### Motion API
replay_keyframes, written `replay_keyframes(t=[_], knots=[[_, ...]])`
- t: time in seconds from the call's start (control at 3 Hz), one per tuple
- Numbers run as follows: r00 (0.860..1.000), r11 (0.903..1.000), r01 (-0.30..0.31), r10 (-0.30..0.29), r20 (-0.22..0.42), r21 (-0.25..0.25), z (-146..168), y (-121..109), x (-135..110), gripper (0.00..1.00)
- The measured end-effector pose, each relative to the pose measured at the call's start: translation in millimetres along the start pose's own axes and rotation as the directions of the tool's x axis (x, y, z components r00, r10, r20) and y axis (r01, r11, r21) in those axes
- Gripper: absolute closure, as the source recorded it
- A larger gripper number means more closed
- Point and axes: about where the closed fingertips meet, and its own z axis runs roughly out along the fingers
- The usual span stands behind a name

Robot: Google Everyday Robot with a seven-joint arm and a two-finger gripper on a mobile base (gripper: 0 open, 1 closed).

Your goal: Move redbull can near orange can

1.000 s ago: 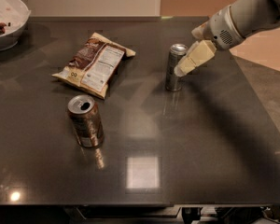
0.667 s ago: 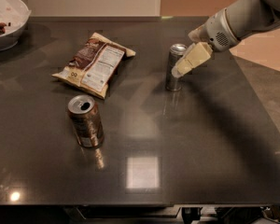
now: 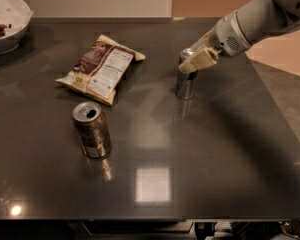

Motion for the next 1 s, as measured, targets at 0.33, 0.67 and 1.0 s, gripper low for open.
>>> replay_keyframes(t=[0.33, 0.67, 1.0], knots=[[1.0, 0.9997, 0.019, -0.019, 0.017, -0.015, -4.8, 10.5, -6.3, 0.77], [0.997, 0.997, 0.059, -0.057, 0.057, -0.049, -12.3, 30.8, -20.3, 0.98], [0.987, 0.9854, 0.128, -0.115, 0.112, -0.112, -18.3, 67.3, -40.6, 1.0]])
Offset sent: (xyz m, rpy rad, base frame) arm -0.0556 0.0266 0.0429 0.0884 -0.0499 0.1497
